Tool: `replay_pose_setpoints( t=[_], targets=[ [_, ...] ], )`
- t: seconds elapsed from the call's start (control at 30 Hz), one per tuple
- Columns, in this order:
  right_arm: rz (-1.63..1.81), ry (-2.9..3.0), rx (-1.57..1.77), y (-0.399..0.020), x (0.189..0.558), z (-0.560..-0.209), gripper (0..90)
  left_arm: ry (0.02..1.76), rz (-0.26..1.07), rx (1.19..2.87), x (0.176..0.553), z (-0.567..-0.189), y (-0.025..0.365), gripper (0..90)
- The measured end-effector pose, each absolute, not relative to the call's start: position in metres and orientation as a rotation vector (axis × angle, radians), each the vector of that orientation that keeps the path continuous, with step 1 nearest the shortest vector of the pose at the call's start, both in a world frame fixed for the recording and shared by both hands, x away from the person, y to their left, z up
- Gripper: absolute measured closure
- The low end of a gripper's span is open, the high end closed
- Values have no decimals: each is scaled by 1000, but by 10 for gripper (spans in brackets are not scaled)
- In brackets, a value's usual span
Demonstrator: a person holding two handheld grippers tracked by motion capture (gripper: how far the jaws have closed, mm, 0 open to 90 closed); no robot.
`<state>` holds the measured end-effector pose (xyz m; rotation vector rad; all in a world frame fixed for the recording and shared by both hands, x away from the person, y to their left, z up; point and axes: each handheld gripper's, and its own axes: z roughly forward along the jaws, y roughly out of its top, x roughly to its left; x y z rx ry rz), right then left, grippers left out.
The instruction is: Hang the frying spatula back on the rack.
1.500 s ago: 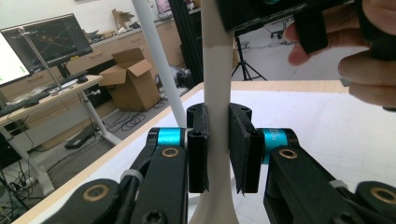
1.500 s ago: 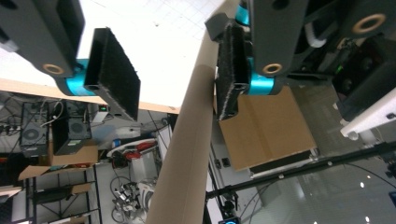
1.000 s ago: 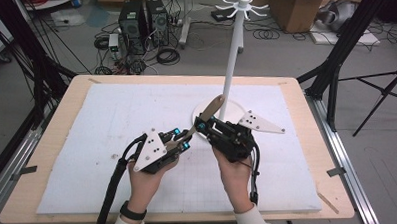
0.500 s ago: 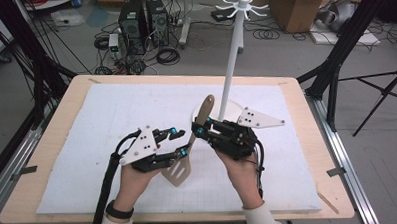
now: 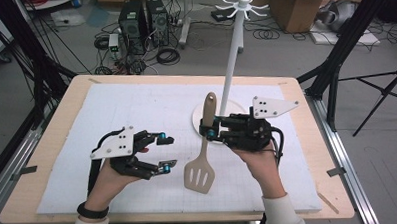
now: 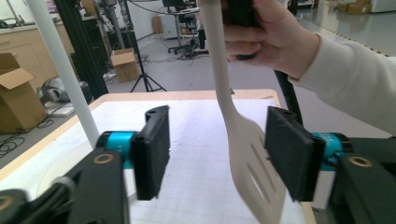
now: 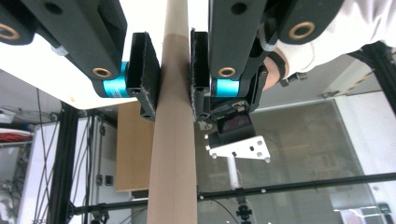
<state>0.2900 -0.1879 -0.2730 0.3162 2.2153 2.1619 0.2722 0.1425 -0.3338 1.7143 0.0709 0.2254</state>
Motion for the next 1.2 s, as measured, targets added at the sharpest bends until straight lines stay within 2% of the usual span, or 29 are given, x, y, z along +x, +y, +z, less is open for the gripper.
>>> replay_pose_setpoints(
  t=[0.23,0.43,0.7,1.2],
  targets=[
    [2188,2211,269,-200,294,-270,753,82,165,1695,267,-339,163,292],
    [2152,2214,235,-209,302,-268,753,95,146,1671,260,-345,181,248],
    [2114,2225,244,-217,309,-268,753,184,154,1679,259,-346,206,226],
    [2103,2212,232,-221,313,-264,752,165,174,1677,254,-345,211,226]
  ],
)
